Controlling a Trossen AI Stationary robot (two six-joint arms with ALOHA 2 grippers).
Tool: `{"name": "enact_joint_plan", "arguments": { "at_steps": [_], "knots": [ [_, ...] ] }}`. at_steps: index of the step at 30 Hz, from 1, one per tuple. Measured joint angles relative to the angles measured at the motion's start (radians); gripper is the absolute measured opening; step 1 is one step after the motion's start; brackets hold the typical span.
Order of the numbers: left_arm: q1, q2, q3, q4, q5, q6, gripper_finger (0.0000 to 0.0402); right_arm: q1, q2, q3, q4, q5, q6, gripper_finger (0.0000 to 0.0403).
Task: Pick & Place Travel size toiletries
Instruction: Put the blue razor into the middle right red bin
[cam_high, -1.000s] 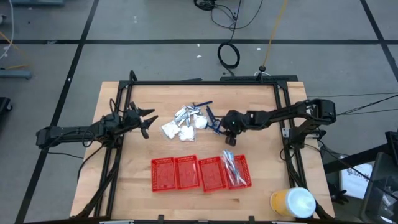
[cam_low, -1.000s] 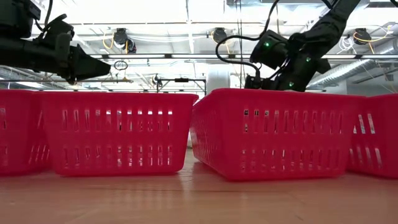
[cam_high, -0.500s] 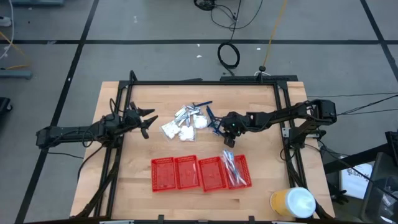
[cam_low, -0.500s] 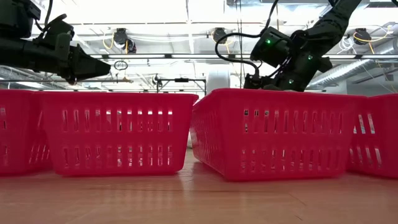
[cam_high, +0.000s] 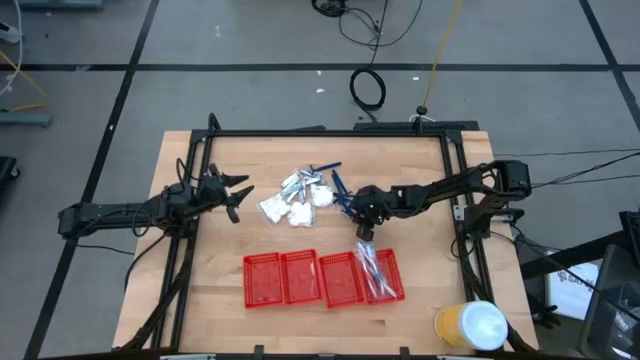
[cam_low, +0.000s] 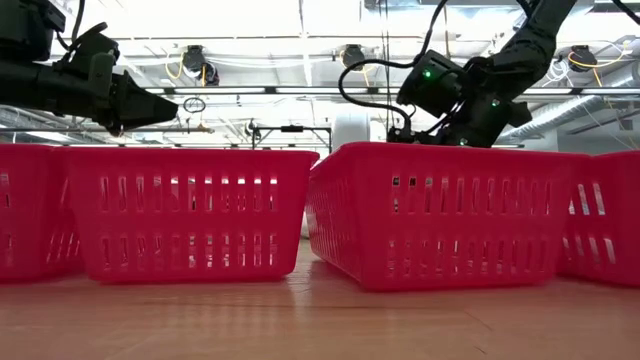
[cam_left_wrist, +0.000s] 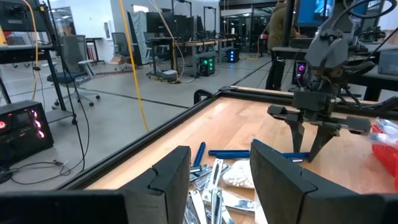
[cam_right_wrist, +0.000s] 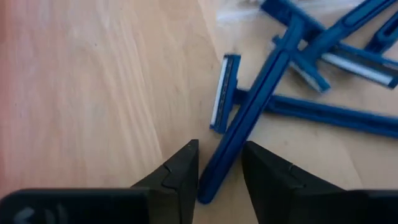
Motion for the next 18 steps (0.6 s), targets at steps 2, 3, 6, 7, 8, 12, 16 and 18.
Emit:
{"name": "enact_joint_plan", "arguments": {
  "at_steps": [2, 3, 6, 7, 8, 12, 16, 18],
  "knots": [
    [0.0, 0.0, 0.0, 0.0, 0.0, -0.002, 0.0166, -0.002, 0.0, 0.0, -0.01, 0.025, -0.017, 0.0091],
    [0.0, 0.0, 0.0, 0.0, 0.0, -0.004, 0.0166, -0.005, 0.0, 0.0, -0.013, 0.034, -0.02, 0.0079],
    [0.0, 0.0, 0.0, 0.0, 0.0, -0.004, 0.0166, -0.012, -0.004, 0.0, -0.013, 0.044, -0.043, 0.0033],
    [0.0, 0.0, 0.0, 0.0, 0.001, -0.001, 0.0166, -0.013, -0.005, 0.0, -0.009, 0.044, -0.053, 0.0022],
    [0.0, 0.0, 0.0, 0.0, 0.001, 0.003, 0.0166, -0.013, -0.005, -0.001, -0.001, 0.045, -0.065, 0.0021],
    [0.0, 0.0, 0.0, 0.002, 0.002, -0.003, 0.0166, -0.012, -0.042, -0.003, -0.001, 0.062, -0.108, 0.0026],
    [0.0, 0.0, 0.0, 0.046, 0.007, -0.043, 0.0166, -0.013, -0.134, 0.004, 0.019, 0.157, -0.166, 0.0022],
    [0.0, 0.0, 0.0, 0.074, 0.01, -0.05, 0.0166, -0.013, -0.183, 0.007, 0.066, 0.201, -0.183, 0.0022]
  ]
}}
